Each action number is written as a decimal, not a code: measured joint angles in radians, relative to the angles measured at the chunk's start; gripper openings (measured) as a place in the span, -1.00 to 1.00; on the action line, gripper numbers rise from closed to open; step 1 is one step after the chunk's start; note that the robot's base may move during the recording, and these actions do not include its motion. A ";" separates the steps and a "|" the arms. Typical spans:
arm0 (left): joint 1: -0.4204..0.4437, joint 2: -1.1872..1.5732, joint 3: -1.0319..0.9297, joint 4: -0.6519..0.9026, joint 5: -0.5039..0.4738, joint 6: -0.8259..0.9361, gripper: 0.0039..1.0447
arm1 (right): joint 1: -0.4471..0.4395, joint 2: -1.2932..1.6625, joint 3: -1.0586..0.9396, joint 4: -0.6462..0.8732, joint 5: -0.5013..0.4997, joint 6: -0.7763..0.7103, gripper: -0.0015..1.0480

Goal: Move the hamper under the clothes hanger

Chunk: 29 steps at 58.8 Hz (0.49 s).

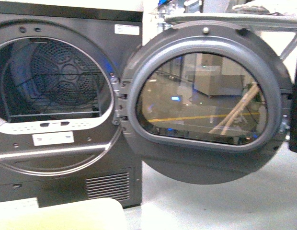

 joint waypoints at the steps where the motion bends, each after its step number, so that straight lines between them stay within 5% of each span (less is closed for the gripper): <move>1: 0.000 -0.001 0.000 0.000 0.000 0.000 0.88 | 0.000 0.000 0.000 0.000 0.000 0.000 0.85; 29: 0.001 -0.002 0.000 0.000 -0.004 0.000 0.88 | 0.001 0.000 0.000 0.000 -0.004 0.000 0.85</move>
